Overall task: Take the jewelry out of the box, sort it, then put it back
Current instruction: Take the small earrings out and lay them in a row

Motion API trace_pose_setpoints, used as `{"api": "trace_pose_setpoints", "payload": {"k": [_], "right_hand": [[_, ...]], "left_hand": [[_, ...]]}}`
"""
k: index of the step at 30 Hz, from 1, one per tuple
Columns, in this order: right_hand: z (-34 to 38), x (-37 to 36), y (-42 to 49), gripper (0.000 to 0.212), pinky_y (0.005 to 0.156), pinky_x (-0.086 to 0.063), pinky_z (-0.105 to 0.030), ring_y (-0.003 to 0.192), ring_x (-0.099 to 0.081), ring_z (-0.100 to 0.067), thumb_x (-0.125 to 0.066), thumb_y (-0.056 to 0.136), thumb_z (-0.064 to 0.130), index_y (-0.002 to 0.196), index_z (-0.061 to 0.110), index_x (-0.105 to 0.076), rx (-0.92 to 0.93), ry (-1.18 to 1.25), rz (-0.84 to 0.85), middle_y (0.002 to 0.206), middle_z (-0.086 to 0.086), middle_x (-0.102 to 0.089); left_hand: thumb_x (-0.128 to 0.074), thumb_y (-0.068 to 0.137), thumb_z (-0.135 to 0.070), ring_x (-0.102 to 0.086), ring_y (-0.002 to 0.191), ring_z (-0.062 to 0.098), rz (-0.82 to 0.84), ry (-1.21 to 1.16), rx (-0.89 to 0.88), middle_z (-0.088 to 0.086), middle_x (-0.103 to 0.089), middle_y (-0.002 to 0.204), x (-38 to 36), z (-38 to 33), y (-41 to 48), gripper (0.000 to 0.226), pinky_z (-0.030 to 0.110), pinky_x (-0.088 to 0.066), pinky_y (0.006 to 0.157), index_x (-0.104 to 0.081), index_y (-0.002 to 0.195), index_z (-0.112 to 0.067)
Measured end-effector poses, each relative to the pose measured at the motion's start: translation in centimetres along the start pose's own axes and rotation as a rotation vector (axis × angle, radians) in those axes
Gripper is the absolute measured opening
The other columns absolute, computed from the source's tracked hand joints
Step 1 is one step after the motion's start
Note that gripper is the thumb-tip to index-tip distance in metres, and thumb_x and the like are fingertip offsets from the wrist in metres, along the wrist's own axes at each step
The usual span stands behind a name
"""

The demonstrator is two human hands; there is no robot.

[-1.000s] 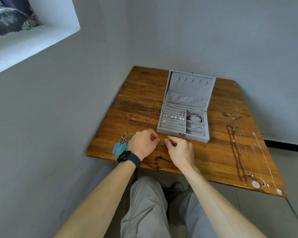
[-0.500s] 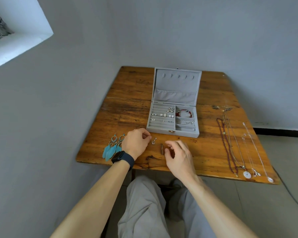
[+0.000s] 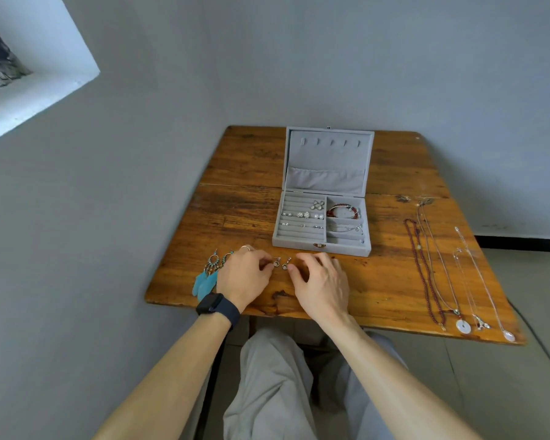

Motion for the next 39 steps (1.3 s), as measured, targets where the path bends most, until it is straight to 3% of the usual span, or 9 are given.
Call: {"api": "trace_pose_setpoints", "payload": {"k": [4, 10, 15, 19, 22, 26, 30, 34, 39], "right_hand": [[0.6, -0.7, 0.4, 0.025, 0.067, -0.038, -0.028, 0.094, -0.058, -0.019, -0.065, 0.092, 0.042, 0.112, 0.029, -0.072, 0.012, -0.023, -0.024, 0.107, 0.007, -0.065], [0.3, -0.9, 0.8, 0.023, 0.070, -0.047, -0.032, 0.094, -0.059, -0.018, -0.065, 0.092, 0.039, 0.112, 0.029, -0.072, 0.017, 0.034, -0.029, 0.106, 0.008, -0.065], [0.0, -0.8, 0.5, 0.026, 0.074, -0.050, -0.034, 0.097, -0.057, -0.016, -0.065, 0.092, 0.036, 0.115, 0.027, -0.072, 0.042, 0.069, 0.000, 0.108, 0.008, -0.064], [0.0, -0.7, 0.3, 0.028, 0.075, -0.049, -0.035, 0.097, -0.056, -0.017, -0.065, 0.091, 0.036, 0.117, 0.027, -0.072, 0.045, 0.044, 0.010, 0.109, 0.008, -0.064], [0.1, -0.6, 0.3, 0.028, 0.075, -0.048, -0.036, 0.097, -0.056, -0.018, -0.065, 0.092, 0.035, 0.117, 0.025, -0.071, 0.044, 0.042, 0.015, 0.109, 0.007, -0.064], [0.1, -0.4, 0.3, 0.029, 0.076, -0.048, -0.036, 0.099, -0.056, -0.019, -0.063, 0.093, 0.035, 0.118, 0.025, -0.071, 0.053, 0.041, 0.030, 0.111, 0.006, -0.064], [0.1, -0.3, 0.2, 0.029, 0.076, -0.046, -0.033, 0.099, -0.055, -0.018, -0.063, 0.093, 0.035, 0.118, 0.025, -0.071, 0.055, 0.039, 0.031, 0.111, 0.006, -0.063], [0.1, -0.3, 0.1, 0.029, 0.075, -0.046, -0.032, 0.097, -0.054, -0.018, -0.064, 0.092, 0.035, 0.118, 0.025, -0.071, 0.064, 0.036, 0.024, 0.110, 0.006, -0.063], [0.2, -0.1, 0.1, 0.028, 0.076, -0.045, -0.030, 0.098, -0.054, -0.016, -0.064, 0.092, 0.035, 0.119, 0.027, -0.071, 0.057, 0.058, 0.047, 0.111, 0.008, -0.062]], "left_hand": [[-0.059, 0.095, -0.044, -0.060, 0.100, 0.013, -0.032, 0.001, 0.006, -0.006, -0.061, 0.112, -0.5, -0.3, -0.3, 0.025, 0.032, -0.056, 0.074, -0.070, 0.115, -0.036], [-0.057, 0.093, -0.054, -0.058, 0.101, 0.014, -0.076, 0.100, 0.006, -0.007, -0.061, 0.111, -0.9, -0.7, -0.5, 0.029, 0.029, -0.052, 0.070, -0.069, 0.114, -0.037], [-0.053, 0.098, -0.047, -0.060, 0.088, 0.014, -0.122, 0.162, -0.002, -0.006, -0.065, 0.099, -0.9, -1.6, -0.5, 0.027, 0.027, -0.051, 0.064, -0.073, 0.102, -0.031], [-0.055, 0.095, -0.045, -0.065, 0.077, 0.015, -0.013, -0.090, 0.238, -0.007, -0.066, 0.080, -0.6, -1.6, -0.3, 0.027, 0.027, -0.053, 0.062, -0.072, 0.085, -0.026], [-0.059, 0.091, -0.052, -0.065, 0.086, 0.020, 0.071, -0.170, 0.384, -0.005, -0.068, 0.089, -0.4, -1.2, 0.1, 0.027, 0.027, -0.047, 0.067, -0.072, 0.092, -0.029], [-0.058, 0.090, -0.052, -0.064, 0.087, 0.021, 0.123, -0.157, 0.429, -0.002, -0.069, 0.097, -0.3, -1.1, 0.5, 0.026, 0.029, -0.050, 0.072, -0.070, 0.097, -0.029], [-0.057, 0.093, -0.045, -0.064, 0.089, 0.018, 0.054, -0.070, 0.285, -0.004, -0.068, 0.098, -0.2, -1.3, -0.1, 0.019, 0.032, -0.055, 0.071, -0.066, 0.104, -0.033], [-0.052, 0.096, -0.043, -0.054, 0.108, 0.017, -0.066, 0.088, 0.023, -0.005, -0.060, 0.114, -0.6, -1.4, -1.1, 0.033, 0.033, -0.052, 0.078, -0.057, 0.129, -0.041], [-0.045, 0.098, -0.050, -0.050, 0.111, 0.015, -0.067, 0.181, -0.005, -0.007, -0.056, 0.119, -1.1, -1.3, -1.1, 0.035, 0.030, -0.050, 0.080, -0.058, 0.130, -0.045]]}}
Point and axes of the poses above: each hand's wrist, its own y-axis towards the middle knuckle, its own x-axis out of the back of the hand, z = x × y, the point moved 2 cm from there along y, towards the middle knuckle
